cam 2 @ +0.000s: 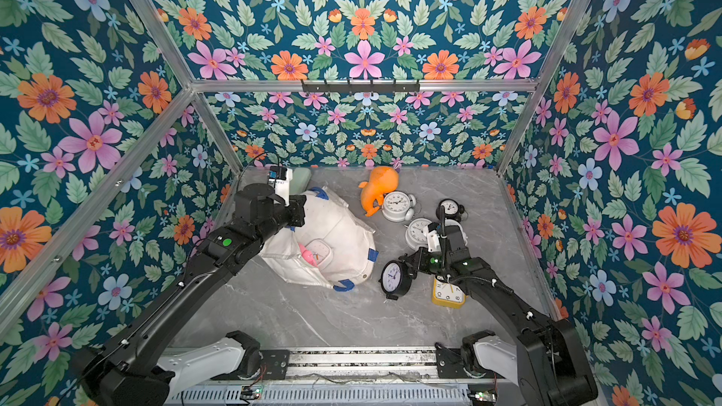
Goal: Take the alarm clock out of the canvas bag
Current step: Place the alarm at the center of the board.
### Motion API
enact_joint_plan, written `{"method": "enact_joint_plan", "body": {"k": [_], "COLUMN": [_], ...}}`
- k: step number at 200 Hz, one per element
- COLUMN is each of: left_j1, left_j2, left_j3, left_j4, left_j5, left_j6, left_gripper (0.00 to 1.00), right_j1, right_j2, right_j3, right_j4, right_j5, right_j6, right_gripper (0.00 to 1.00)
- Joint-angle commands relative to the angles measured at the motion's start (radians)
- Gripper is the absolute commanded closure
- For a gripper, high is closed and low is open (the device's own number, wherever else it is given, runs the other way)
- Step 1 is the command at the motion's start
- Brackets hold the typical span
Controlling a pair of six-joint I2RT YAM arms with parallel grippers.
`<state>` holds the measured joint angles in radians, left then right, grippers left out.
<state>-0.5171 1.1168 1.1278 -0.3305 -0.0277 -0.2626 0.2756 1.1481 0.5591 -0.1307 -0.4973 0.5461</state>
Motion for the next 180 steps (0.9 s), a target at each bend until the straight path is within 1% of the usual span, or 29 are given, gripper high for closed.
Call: {"method": "enact_joint_plan", "body": {"k": [1,78,129,180], "left_j1": [0.003,0.005,0.011,0.014], "left_j2": [0.0,0.012,0.003,0.0], "left_j3": [0.004,-0.004,-0.013,-0.015], "left_j4": [0.056,0.067,0.07,0.07], "left_j5": [0.005,0.015,0.018,0.025], "left_j6": [-0.005,-0.006,-0.006,-0.007], "left_gripper": [1.0,1.0,1.0,1.0], "right_j1": [-0.017,-0.027,-0.038,-0.047], "right_j2": [0.008,0.054,0.078,0.114], "right_j3": [-0.024,-0.073,-0.095,-0.1], "right_j4": [0.084,0.174,0.196,0.192], "right_j5": [-0.033,0.042,0.088,0.124], "right_j6": [0.014,0.007,0.003,0.005], "right_gripper": [1.0,1.0,0.94,0.93]}}
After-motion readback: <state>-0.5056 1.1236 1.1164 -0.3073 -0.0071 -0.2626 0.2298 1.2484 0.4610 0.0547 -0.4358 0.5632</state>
